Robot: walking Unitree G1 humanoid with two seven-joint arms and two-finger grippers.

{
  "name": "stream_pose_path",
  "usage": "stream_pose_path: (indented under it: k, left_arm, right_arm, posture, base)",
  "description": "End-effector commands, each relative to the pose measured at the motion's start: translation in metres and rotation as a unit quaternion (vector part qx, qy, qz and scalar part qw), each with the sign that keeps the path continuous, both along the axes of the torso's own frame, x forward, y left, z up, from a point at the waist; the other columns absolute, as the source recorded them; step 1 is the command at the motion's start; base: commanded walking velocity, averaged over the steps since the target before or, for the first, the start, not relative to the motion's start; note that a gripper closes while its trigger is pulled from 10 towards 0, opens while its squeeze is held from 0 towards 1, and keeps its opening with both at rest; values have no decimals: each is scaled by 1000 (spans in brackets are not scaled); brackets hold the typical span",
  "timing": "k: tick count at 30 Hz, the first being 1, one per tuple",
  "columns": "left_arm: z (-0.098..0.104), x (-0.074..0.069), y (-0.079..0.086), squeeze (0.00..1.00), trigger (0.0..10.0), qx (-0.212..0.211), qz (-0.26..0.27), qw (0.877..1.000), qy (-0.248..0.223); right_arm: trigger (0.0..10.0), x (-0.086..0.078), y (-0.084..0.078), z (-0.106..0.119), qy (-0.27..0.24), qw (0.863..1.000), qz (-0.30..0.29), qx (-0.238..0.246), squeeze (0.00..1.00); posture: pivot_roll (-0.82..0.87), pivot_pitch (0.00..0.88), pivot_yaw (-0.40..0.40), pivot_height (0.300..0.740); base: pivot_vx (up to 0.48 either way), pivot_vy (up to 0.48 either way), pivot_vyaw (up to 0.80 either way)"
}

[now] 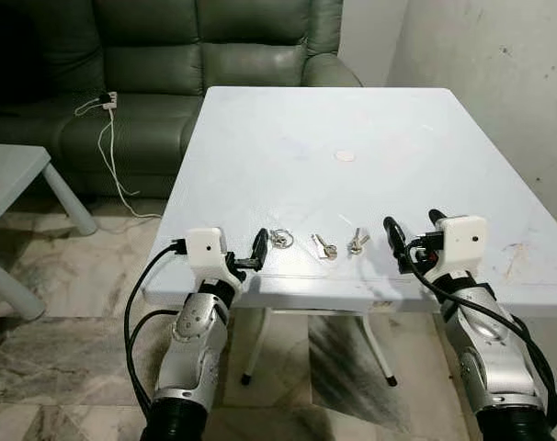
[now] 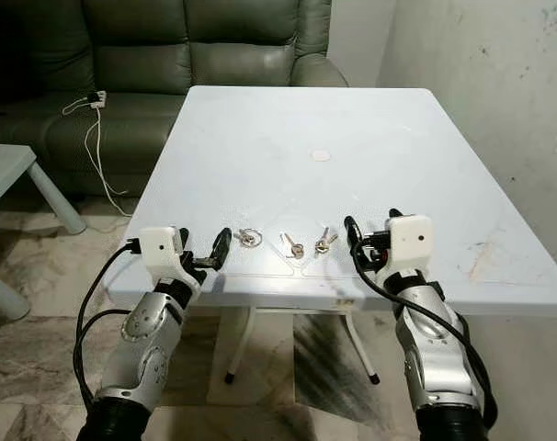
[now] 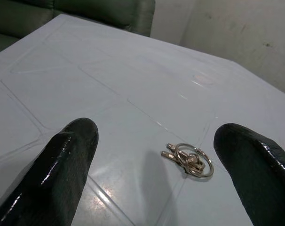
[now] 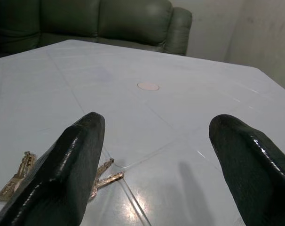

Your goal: Hang keys on a hook

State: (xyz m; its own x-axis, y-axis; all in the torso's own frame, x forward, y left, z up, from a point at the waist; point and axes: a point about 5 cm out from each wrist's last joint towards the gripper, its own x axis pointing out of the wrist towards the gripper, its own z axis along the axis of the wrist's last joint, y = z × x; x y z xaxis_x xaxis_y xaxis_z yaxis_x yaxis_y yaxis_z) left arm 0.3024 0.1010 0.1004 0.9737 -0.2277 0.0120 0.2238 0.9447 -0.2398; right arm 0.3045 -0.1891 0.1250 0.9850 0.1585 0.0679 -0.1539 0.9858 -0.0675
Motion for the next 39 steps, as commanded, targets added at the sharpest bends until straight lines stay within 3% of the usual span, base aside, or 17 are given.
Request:
stream_pose_path:
  k: [1,14,22,24,34,39]
  left_arm:
    - [4,-1,1,0,10000,3,6,1000,-4]
    - [6,-7,3,0,10000,12,10,1000,-3]
    - [8,-9,1,0,10000,23,1,1000,-4]
    - [8,-11,-1,0,10000,44,-10,999,-8]
    - [8,-15,-2,0,10000,48,-14,999,-5]
    - [8,-17,-1,0,10000,47,-14,999,-3]
  right_arm:
    - [10000,4,5,1,11,1000,15,1,0]
    - [10000,8,39,-8,55,997,47,17,0]
    - [10000,11,54,-12,95,993,18,73,0]
    - [10000,13,59,-11,105,991,-3,79,0]
    - [10000,10,67,-15,118,990,-21,75,0]
    - [10000,8,67,-20,134,989,-48,48,0]
  posture:
    - [-100,25,-64,740]
    - [-81,44,-64,740]
    - [-74,49,-67,740]
    - [-69,55,-69,740]
    - [-59,73,-69,740]
    - [-50,75,-73,740]
  base:
    - [0,0,0]
    - [0,0,0]
    - [0,0,0]
    - [0,0,0]
    - [0,0,0]
    - [0,0,0]
